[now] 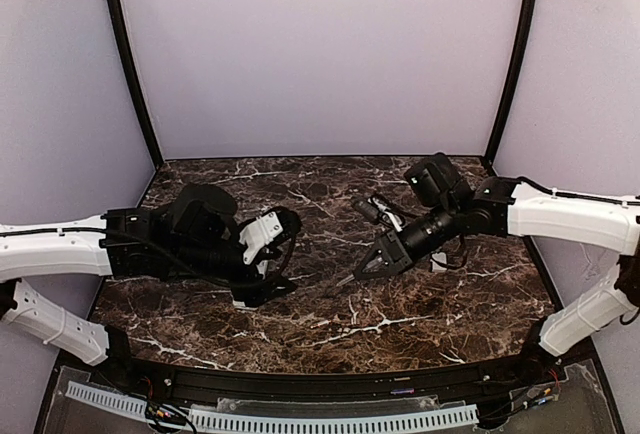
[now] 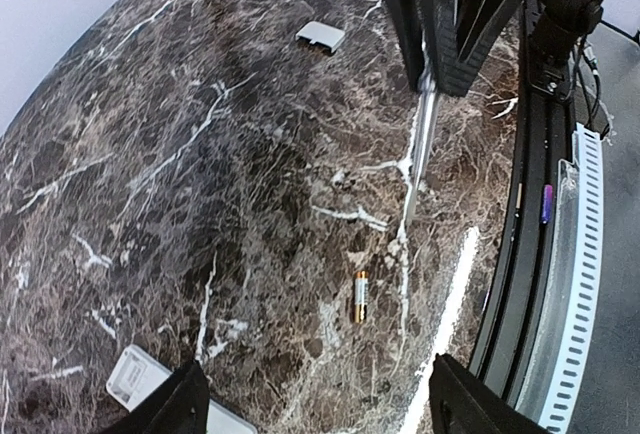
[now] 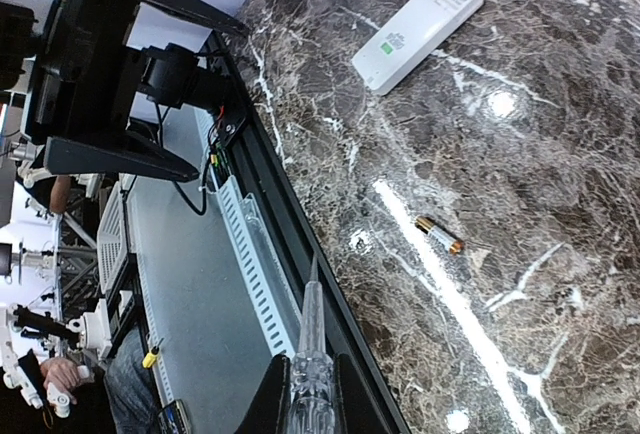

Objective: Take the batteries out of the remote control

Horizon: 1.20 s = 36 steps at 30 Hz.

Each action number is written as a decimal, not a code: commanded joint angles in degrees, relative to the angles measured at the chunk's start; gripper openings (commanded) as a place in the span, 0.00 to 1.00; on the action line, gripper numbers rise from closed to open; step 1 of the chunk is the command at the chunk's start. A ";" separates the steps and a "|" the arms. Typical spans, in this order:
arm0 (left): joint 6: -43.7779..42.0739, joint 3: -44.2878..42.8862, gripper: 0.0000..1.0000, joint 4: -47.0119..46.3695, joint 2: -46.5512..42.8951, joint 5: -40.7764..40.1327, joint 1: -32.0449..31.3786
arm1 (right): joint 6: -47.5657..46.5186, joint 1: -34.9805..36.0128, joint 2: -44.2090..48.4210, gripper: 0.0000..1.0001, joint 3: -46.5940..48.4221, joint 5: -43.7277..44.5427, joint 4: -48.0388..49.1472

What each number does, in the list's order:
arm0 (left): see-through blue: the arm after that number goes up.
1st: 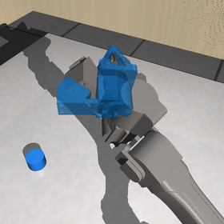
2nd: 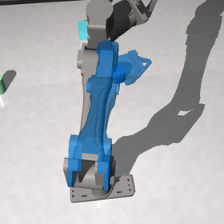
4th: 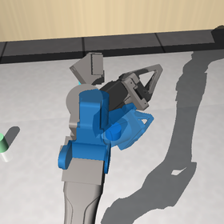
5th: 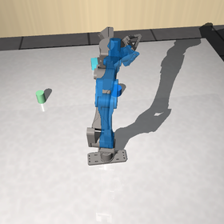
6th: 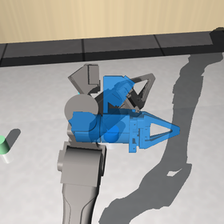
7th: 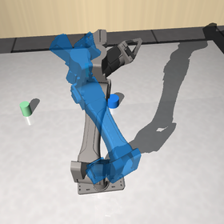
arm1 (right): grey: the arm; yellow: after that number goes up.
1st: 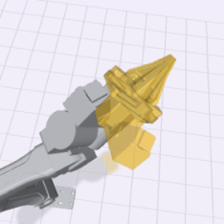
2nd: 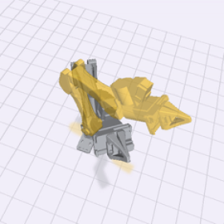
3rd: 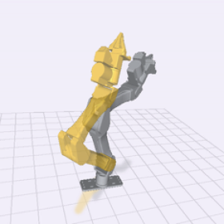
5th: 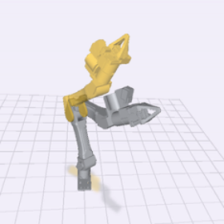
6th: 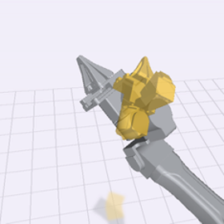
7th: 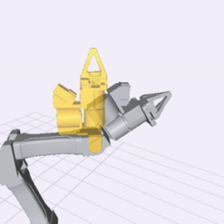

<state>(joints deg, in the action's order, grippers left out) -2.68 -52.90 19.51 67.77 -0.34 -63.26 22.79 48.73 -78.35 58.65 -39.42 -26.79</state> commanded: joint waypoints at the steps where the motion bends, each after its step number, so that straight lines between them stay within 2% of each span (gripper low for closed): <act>1: -3.42 -3.60 0.73 -1.21 3.97 4.22 -1.27 | -0.94 2.62 -2.09 0.00 3.21 -3.12 2.18; 9: -3.71 -6.65 0.61 -5.00 10.61 8.59 -2.49 | -0.21 4.83 -4.16 0.00 4.73 -3.43 3.18; 22: -1.20 -9.87 0.35 -8.26 16.81 11.51 -3.22 | 0.48 5.58 -5.60 0.00 4.84 -4.09 4.66; 24: -0.99 -10.26 0.26 -8.43 17.70 11.78 -3.34 | 0.65 5.66 -5.74 0.00 4.60 -4.01 5.02; 27: -0.45 -10.74 0.08 -8.36 18.32 11.90 -3.44 | 0.85 5.70 -5.56 0.00 4.25 -3.68 5.50; 28: -0.34 -10.82 0.04 -8.35 18.40 11.88 -3.44 | 0.93 5.70 -5.46 0.00 4.15 -3.46 5.58; 32: 0.60 -10.16 0.00 -8.18 17.74 11.41 -3.51 | 1.20 5.67 -5.08 0.01 3.79 -1.82 5.82; 34: 1.37 -9.17 0.00 -8.17 16.69 10.82 -3.53 | 1.34 5.68 -4.70 0.12 3.71 -0.47 5.95; 36: 2.21 -7.45 0.00 -8.17 15.20 9.56 -3.58 | 1.30 5.69 -4.11 0.28 3.66 1.03 5.96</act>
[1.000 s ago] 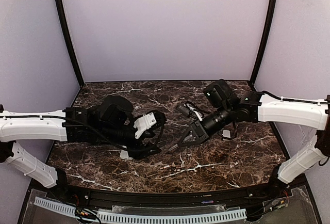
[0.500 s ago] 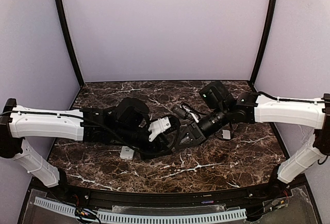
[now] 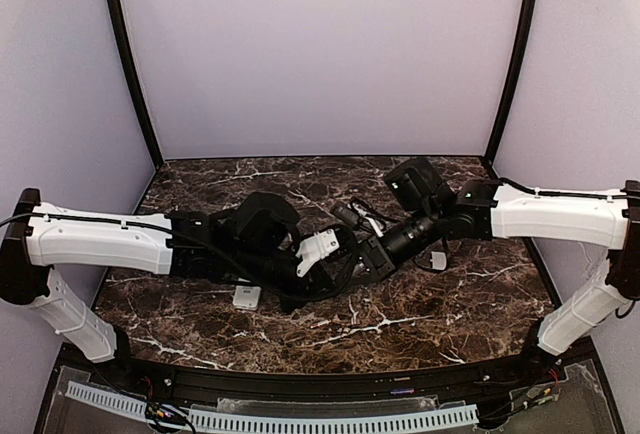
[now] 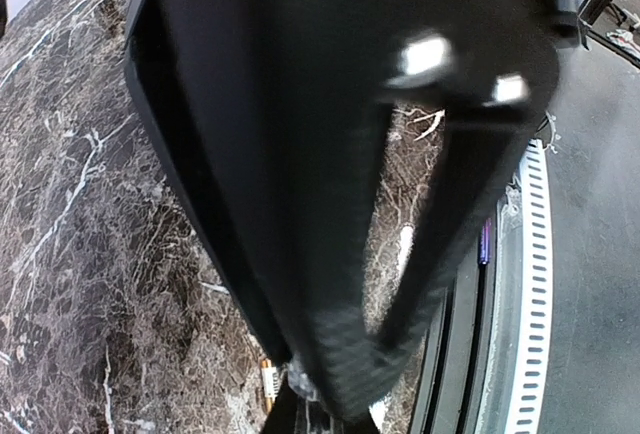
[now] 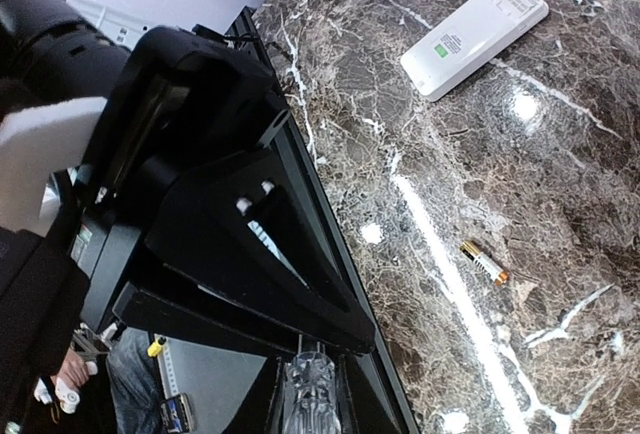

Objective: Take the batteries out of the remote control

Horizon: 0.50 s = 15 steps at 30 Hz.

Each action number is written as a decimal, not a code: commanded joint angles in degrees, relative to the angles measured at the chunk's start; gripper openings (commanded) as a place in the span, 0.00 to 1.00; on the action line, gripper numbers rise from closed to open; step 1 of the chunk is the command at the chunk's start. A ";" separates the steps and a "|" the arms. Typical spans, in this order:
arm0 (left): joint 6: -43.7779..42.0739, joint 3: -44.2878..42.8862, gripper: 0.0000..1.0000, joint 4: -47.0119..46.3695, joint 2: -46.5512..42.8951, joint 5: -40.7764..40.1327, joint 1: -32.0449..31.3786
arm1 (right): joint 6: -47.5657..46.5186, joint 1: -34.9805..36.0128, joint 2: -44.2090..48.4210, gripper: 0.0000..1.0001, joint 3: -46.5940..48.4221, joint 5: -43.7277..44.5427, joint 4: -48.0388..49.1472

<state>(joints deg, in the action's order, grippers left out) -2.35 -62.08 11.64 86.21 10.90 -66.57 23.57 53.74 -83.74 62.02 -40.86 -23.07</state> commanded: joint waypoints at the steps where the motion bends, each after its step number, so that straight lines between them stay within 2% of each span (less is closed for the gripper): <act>1: 2.98 3.05 0.00 -0.30 -3.86 -2.11 -0.24 | 0.51 0.66 1.74 0.35 0.31 3.35 2.28; 4: 5.37 6.25 0.00 -0.22 -7.81 -4.33 -0.19 | 0.42 0.52 3.01 0.51 0.16 6.29 2.15; 8: 9.87 11.26 0.00 0.63 -13.12 -9.07 -0.21 | 0.71 -0.56 4.45 0.64 -0.46 10.13 2.00; 15: 17.85 17.71 0.00 9.05 -21.71 -22.03 -0.14 | 1.55 -3.73 7.42 0.70 -2.29 14.76 1.89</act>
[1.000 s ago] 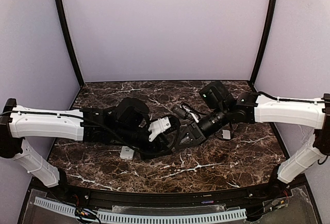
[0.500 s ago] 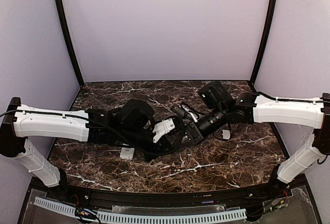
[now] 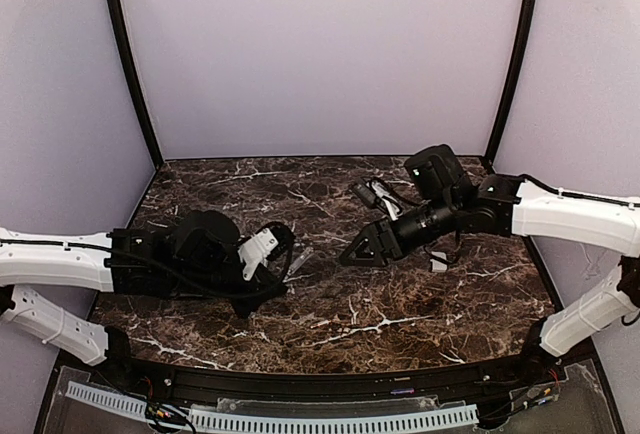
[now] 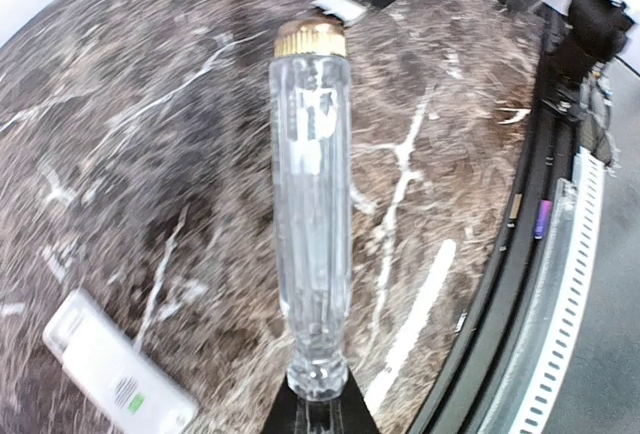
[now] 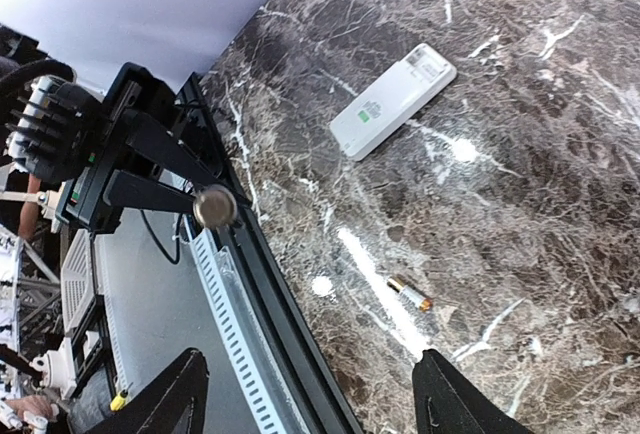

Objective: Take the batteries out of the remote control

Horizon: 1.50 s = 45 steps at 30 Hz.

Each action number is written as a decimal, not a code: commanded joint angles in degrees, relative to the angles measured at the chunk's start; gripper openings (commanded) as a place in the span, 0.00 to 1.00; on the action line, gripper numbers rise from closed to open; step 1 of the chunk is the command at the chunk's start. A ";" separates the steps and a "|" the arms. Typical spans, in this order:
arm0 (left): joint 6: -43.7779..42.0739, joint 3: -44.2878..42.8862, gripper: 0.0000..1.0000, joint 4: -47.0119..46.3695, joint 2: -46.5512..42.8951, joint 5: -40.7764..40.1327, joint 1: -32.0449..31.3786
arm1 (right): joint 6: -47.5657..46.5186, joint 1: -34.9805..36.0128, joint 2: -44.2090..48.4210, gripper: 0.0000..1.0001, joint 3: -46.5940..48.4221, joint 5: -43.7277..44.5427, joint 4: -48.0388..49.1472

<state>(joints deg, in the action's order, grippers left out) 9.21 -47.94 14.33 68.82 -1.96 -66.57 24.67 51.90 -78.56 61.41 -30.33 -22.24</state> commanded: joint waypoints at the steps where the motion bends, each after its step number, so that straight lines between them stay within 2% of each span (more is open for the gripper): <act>1: 8.00 4.09 0.00 8.05 -5.01 -11.53 0.01 | 0.63 -2.27 2.60 0.70 -1.91 4.62 1.06; 6: 14.21 7.37 0.00 14.55 -9.77 -16.97 2.64 | 0.91 -3.58 3.91 0.70 -2.89 5.58 1.08; 14: 23.23 11.30 0.00 23.98 -13.48 -19.01 13.23 | 1.36 -4.03 4.77 0.70 -3.94 6.20 1.08; 18: 25.34 12.24 0.00 24.99 -12.91 -18.67 15.93 | 1.45 -4.04 5.12 0.70 -4.29 6.22 1.06; 25: 25.74 12.00 0.00 24.68 -8.34 -16.55 19.54 | 1.62 -4.14 5.86 0.70 -4.79 6.39 0.91; 33: 22.58 12.35 0.00 19.80 -2.68 -11.81 24.39 | 1.70 -4.18 6.72 0.70 -5.26 6.76 0.26; 45: 20.42 13.15 0.00 13.51 6.57 -8.59 26.12 | 1.66 -4.36 7.75 0.71 -5.57 7.27 -0.91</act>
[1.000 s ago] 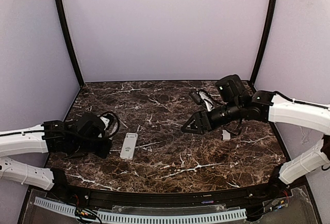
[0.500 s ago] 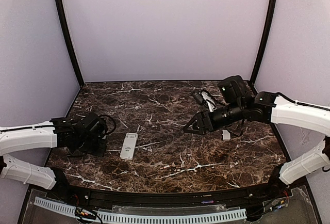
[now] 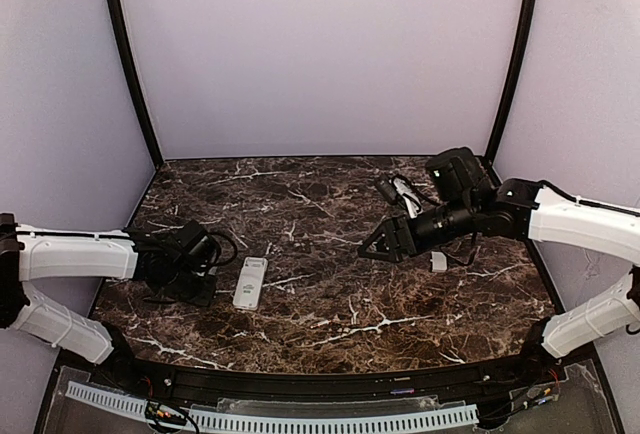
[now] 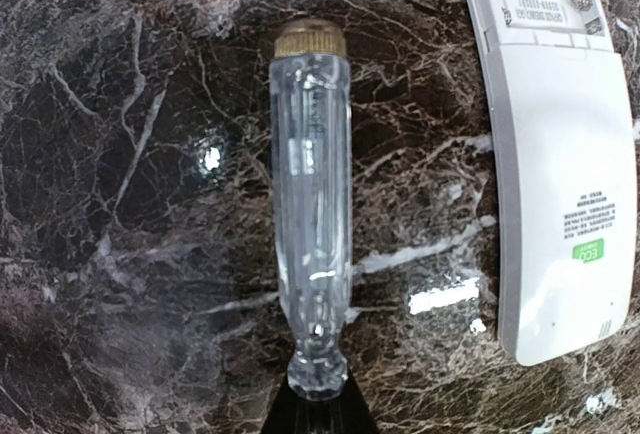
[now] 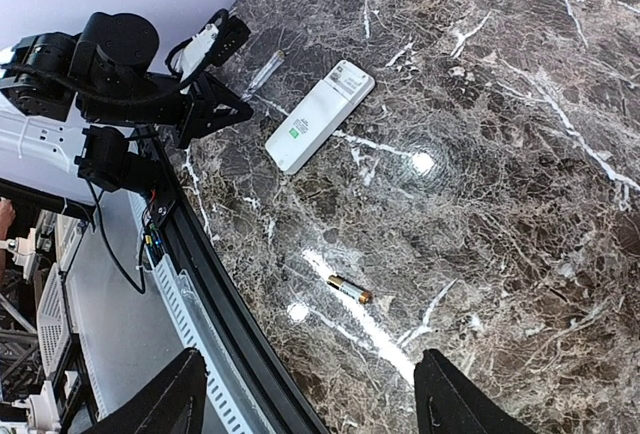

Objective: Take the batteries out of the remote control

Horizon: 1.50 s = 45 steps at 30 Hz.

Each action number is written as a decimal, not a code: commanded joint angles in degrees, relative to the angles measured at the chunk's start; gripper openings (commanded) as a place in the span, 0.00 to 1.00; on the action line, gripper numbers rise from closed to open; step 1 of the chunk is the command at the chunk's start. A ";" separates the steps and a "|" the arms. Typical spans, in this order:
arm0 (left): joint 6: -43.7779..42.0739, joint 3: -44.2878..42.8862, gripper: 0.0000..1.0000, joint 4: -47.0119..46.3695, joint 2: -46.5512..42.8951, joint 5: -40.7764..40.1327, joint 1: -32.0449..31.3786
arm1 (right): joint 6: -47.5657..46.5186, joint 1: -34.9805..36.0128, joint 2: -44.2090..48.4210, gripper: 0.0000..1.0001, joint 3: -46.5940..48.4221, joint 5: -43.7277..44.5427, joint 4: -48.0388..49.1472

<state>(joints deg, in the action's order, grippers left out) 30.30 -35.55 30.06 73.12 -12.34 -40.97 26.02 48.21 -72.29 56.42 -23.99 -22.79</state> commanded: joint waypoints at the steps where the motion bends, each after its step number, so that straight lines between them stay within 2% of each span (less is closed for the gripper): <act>1: -0.41 0.71 0.00 -2.26 2.67 1.92 0.53 | 0.29 -0.66 1.58 0.71 -0.50 1.02 -0.49; 4: 1.03 0.49 0.02 -2.09 4.22 1.88 0.54 | 0.26 -0.70 1.95 0.70 -0.60 1.24 -0.82; 8: 2.46 0.72 0.09 -1.75 4.57 1.63 0.54 | 0.33 -0.75 2.25 0.71 -0.66 1.39 -0.96; 20: 3.57 1.52 0.14 -2.02 5.54 1.85 0.54 | 0.17 -0.89 2.16 0.71 -0.53 1.30 -1.00; 26: 3.47 1.31 0.23 -1.58 4.71 1.46 0.54 | 0.26 -0.92 2.61 0.71 -0.79 1.70 -0.99; 30: 2.91 -0.08 0.36 -0.10 3.12 0.66 0.59 | 0.26 -0.96 2.85 0.73 -0.67 2.18 -1.08; 33: 2.49 -0.76 0.55 1.15 0.62 -0.02 0.54 | 0.21 -1.09 3.03 0.81 -0.53 2.60 -1.34; 39: 0.41 -2.65 0.85 2.88 -4.75 -2.28 0.59 | -0.93 -1.89 3.23 0.98 0.61 3.60 -2.51; 40: -0.28 -3.36 0.94 3.26 -5.98 -2.70 0.60 | -1.25 -2.21 3.22 0.99 0.96 3.80 -2.91; 42: -1.57 -4.80 0.98 3.93 -7.45 -4.51 0.55 | -2.21 -2.96 3.10 0.99 2.04 4.42 -3.84; 45: -3.62 -7.00 0.99 4.59 -8.93 -9.13 0.56 | -3.87 -4.58 2.72 0.98 4.07 6.12 -5.34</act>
<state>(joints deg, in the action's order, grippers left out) 30.20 -39.24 31.86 66.61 -15.33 -40.64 24.69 45.60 -70.15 57.06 -20.56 -26.22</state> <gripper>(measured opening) 0.981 0.986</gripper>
